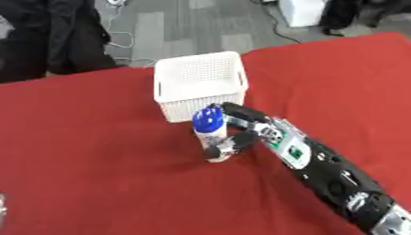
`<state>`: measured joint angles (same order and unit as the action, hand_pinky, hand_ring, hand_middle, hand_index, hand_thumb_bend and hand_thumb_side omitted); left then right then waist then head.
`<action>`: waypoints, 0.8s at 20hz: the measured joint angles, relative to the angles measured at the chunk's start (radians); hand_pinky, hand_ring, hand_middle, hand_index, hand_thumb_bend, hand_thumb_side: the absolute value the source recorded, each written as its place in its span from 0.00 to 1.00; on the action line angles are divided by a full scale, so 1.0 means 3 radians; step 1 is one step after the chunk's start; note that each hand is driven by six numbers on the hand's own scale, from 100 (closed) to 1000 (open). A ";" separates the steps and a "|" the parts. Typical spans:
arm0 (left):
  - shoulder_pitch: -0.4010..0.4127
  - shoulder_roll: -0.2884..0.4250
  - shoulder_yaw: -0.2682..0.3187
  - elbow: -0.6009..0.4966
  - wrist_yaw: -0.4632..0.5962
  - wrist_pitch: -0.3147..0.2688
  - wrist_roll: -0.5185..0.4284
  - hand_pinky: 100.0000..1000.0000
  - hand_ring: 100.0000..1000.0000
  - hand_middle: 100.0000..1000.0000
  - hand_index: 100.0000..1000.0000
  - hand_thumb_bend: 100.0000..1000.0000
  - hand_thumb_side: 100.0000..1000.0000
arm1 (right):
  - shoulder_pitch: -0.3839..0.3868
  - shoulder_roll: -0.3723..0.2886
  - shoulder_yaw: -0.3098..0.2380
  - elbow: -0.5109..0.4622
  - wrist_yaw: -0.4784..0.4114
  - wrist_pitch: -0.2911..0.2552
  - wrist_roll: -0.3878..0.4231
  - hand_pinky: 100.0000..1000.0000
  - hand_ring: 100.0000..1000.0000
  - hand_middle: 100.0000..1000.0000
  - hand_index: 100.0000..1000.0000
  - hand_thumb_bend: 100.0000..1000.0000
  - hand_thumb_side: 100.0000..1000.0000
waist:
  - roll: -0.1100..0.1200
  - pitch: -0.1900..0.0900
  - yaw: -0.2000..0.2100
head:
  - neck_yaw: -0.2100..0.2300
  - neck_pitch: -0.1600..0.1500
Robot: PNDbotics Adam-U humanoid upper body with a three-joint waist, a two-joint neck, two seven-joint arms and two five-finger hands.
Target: Pick up objects on the table and place them in the box.
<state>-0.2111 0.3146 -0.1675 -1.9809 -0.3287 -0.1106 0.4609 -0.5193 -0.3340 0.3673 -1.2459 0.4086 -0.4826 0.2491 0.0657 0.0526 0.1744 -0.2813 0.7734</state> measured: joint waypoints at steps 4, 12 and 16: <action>0.0000 0.0000 0.0000 0.0000 0.0000 0.0000 0.0000 0.64 0.61 0.72 0.82 0.41 1.00 | 0.0000 0.0027 -0.0025 0.0041 -0.0270 0.0081 -0.0334 0.00 0.00 0.00 0.13 0.02 0.99 | 0.0000 0.0004 -0.0002 | 0.0000 0.0000; 0.0000 0.0000 0.0000 0.0000 0.0000 0.0001 -0.0001 0.64 0.61 0.72 0.82 0.41 1.00 | 0.0000 0.0054 -0.0047 0.0120 -0.0506 -0.0138 -0.0657 0.00 0.00 0.00 0.07 0.00 0.91 | 0.0007 0.0004 -0.0014 | 0.0000 0.0000; 0.0000 0.0000 0.0000 0.0000 0.0000 0.0001 -0.0001 0.64 0.61 0.72 0.82 0.41 1.00 | -0.0002 0.0055 -0.0074 0.0121 -0.0674 -0.0177 -0.0582 0.00 0.00 0.00 0.08 0.00 0.91 | 0.0007 0.0004 -0.0020 | 0.0000 0.0000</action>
<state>-0.2110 0.3146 -0.1675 -1.9809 -0.3287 -0.1104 0.4607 -0.5197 -0.3175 0.3450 -1.2097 0.2065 -0.5357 0.0745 0.0679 0.0539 0.1685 -0.2813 0.7734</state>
